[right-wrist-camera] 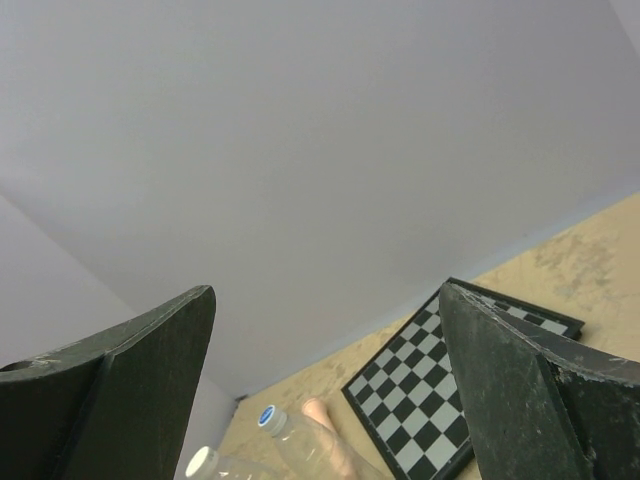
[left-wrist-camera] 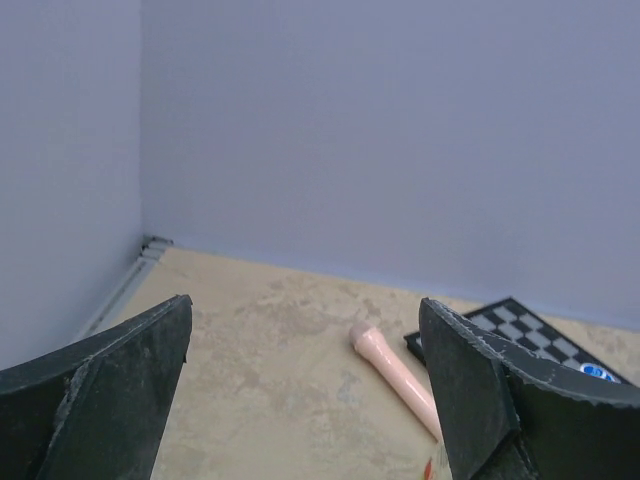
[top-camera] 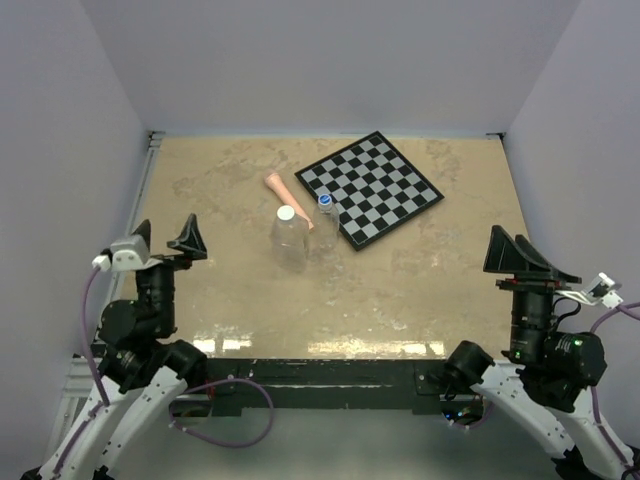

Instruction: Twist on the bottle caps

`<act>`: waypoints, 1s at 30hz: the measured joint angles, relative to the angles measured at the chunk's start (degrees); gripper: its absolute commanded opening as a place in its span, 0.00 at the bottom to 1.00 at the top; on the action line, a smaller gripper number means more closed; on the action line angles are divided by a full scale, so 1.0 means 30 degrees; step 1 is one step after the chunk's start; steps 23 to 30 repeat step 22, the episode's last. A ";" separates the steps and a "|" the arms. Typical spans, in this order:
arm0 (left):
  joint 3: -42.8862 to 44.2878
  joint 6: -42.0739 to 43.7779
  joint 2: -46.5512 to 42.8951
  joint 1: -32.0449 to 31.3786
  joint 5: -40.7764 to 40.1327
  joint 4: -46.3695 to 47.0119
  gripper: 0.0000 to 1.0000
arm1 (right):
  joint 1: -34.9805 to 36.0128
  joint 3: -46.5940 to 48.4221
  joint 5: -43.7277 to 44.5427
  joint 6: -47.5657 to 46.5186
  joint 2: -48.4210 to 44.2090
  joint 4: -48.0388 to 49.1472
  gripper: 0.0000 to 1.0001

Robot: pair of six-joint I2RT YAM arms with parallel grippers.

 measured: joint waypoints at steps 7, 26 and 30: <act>-0.1668 0.1355 -0.2688 0.0022 -0.0634 0.1865 1.00 | 0.0000 0.0036 0.0743 0.0153 0.0248 -0.1290 0.99; -0.2215 0.1923 -0.1661 0.0153 -0.0306 0.2193 1.00 | 0.0000 0.0036 0.0743 0.0146 0.0845 -0.1749 0.99; -0.2215 0.1923 -0.1661 0.0153 -0.0306 0.2193 1.00 | 0.0000 0.0036 0.0743 0.0146 0.0845 -0.1749 0.99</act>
